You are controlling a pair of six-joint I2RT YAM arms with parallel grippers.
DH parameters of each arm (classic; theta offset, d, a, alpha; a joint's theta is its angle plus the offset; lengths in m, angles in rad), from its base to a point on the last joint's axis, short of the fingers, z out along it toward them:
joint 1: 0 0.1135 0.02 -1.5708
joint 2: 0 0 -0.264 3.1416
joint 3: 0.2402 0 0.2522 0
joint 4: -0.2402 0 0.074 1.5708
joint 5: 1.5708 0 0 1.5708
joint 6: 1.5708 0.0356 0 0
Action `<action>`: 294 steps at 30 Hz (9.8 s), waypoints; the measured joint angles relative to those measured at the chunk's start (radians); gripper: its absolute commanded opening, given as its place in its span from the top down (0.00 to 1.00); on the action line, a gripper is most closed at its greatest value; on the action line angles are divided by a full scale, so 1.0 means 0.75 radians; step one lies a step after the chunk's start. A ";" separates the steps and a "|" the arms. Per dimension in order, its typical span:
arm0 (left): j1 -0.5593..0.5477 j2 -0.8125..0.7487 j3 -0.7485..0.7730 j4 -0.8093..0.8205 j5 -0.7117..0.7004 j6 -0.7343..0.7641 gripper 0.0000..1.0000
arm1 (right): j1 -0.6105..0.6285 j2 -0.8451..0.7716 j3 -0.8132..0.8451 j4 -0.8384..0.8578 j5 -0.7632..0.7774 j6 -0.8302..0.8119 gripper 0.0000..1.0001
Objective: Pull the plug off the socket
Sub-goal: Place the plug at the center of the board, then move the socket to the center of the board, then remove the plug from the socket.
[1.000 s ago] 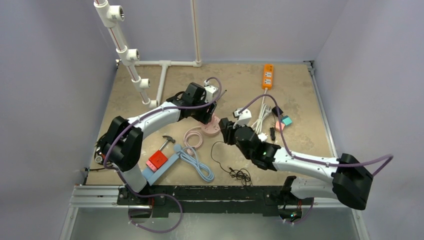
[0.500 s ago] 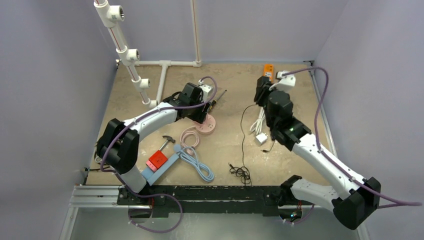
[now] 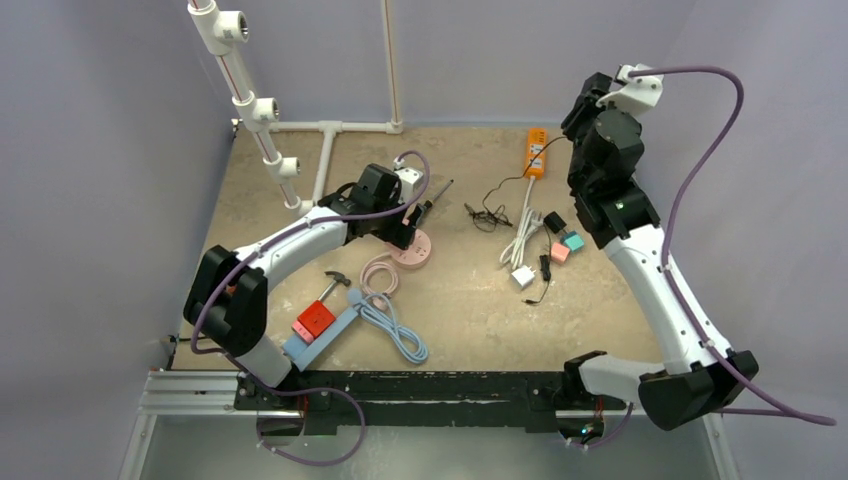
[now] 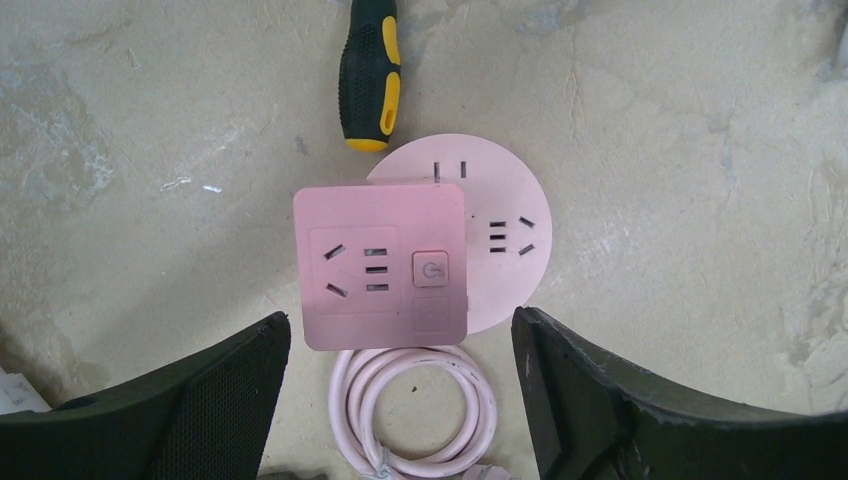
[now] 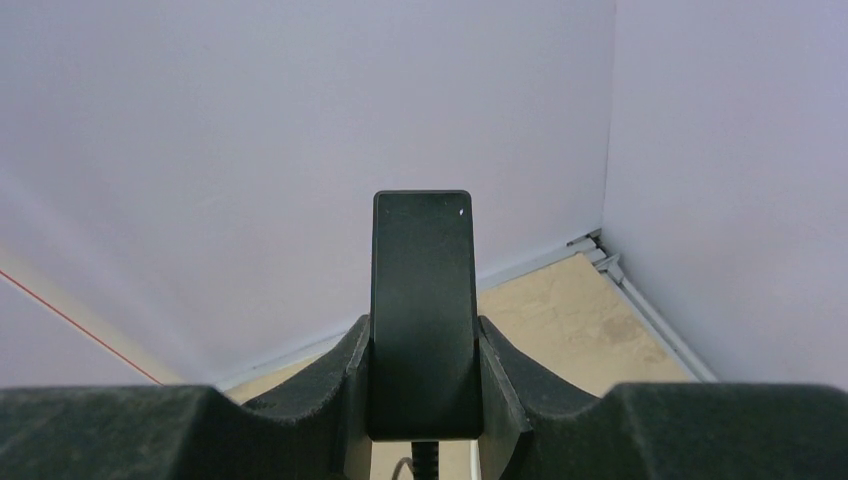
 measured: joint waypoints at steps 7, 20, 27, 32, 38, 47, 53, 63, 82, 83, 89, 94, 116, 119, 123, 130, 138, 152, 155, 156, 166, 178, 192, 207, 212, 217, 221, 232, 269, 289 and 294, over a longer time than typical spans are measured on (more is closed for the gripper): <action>0.000 -0.012 -0.004 -0.001 0.032 -0.001 0.19 | -0.019 0.033 -0.260 0.062 -0.019 0.021 1.00; 0.000 -0.017 -0.008 -0.001 0.022 -0.001 0.18 | -0.120 0.268 -0.629 0.095 -0.321 0.216 1.00; 0.000 -0.017 -0.008 -0.002 0.023 -0.003 0.18 | -0.246 0.303 -0.767 0.143 -0.468 0.342 0.73; 0.000 -0.025 -0.008 -0.001 0.028 -0.011 0.18 | -0.247 0.327 -0.835 0.166 -0.533 0.406 0.35; 0.000 -0.094 -0.063 0.041 -0.008 -0.033 0.16 | -0.258 0.299 -0.862 0.206 -0.562 0.429 0.01; 0.001 -0.148 -0.097 0.100 -0.018 -0.046 0.15 | -0.261 0.124 -0.863 0.194 -0.564 0.429 0.01; 0.004 -0.120 -0.097 0.109 -0.037 -0.062 0.15 | -0.262 -0.054 -0.807 0.142 -0.586 0.380 0.01; 0.008 -0.074 -0.146 0.209 0.114 -0.088 0.16 | -0.261 -0.232 -0.806 0.166 -0.786 0.288 0.01; -0.178 -0.067 -0.186 0.339 0.399 -0.190 0.15 | -0.136 -0.191 -0.840 0.196 -0.932 0.257 0.01; -0.178 -0.073 -0.186 0.340 0.388 -0.189 0.15 | -0.108 -0.191 -0.841 0.195 -0.930 0.257 0.01; -0.081 -0.209 -0.215 0.340 0.292 -0.185 0.14 | 0.093 -0.182 -0.861 0.190 -0.898 0.250 0.01; 0.081 -0.248 -0.213 0.342 0.173 -0.203 0.14 | 0.204 -0.176 -0.879 0.173 -0.888 0.215 0.01; 0.075 -0.231 -0.213 0.271 0.071 -0.200 0.14 | 0.560 0.350 -0.686 0.175 -0.744 0.045 0.02; 0.075 -0.230 -0.213 0.266 0.064 -0.200 0.14 | 0.594 0.445 -0.643 0.173 -0.657 0.046 0.02; 0.075 -0.230 -0.213 0.262 0.052 -0.200 0.14 | 0.617 0.501 -0.637 0.163 -0.560 0.048 0.03; 0.075 -0.230 -0.213 0.244 0.041 -0.199 0.14 | 0.627 0.509 -0.637 0.176 -0.525 0.050 0.12; 0.075 -0.230 -0.213 0.237 0.008 -0.185 0.14 | 0.639 0.525 -0.637 0.187 -0.543 0.054 0.14; 0.076 -0.216 -0.201 0.218 0.001 -0.165 0.14 | 0.645 0.625 -0.637 0.170 -0.555 0.068 0.71; 0.076 -0.216 -0.201 0.218 0.002 -0.166 0.14 | 0.645 0.622 -0.637 0.169 -0.550 0.086 0.93; 0.076 -0.216 -0.201 0.218 0.003 -0.166 0.14 | 0.645 0.620 -0.637 0.170 -0.546 0.092 0.99; 0.076 -0.216 -0.202 0.258 0.133 -0.213 0.14 | 0.624 0.585 -0.638 0.178 -0.468 0.196 1.00; 0.076 -0.068 -0.234 0.362 0.372 -0.323 0.21 | 0.479 0.531 -0.703 0.336 -0.498 0.301 1.00; 0.028 0.027 -0.313 0.598 0.638 -0.467 0.23 | 0.401 0.405 -0.824 0.488 -0.640 0.378 1.00; -0.039 0.082 -0.315 0.640 0.641 -0.502 0.28 | 0.402 0.344 -0.899 0.554 -0.703 0.430 1.00; -0.041 0.113 -0.315 0.658 0.664 -0.532 0.41 | 0.402 0.342 -0.901 0.564 -0.702 0.430 1.00; -0.043 0.129 -0.316 0.693 0.704 -0.565 0.47 | 0.402 0.342 -0.920 0.584 -0.698 0.431 1.00; -0.044 0.138 -0.316 0.716 0.717 -0.584 0.47 | 0.402 0.341 -0.945 0.611 -0.697 0.440 1.00; -0.024 0.174 -0.335 0.796 0.773 -0.652 0.63 | 0.416 0.322 -0.990 0.663 -0.691 0.463 1.00; 0.054 0.191 -0.377 0.816 0.879 -0.720 1.00 | 0.636 0.304 -1.041 0.733 -0.293 0.479 1.00; 0.071 0.190 -0.355 0.806 0.945 -0.687 1.00 | 0.469 0.214 -1.140 0.846 -0.662 0.435 1.00; 0.072 0.190 -0.355 0.806 0.939 -0.686 1.00 | 0.495 0.213 -1.140 0.848 -0.602 0.445 1.00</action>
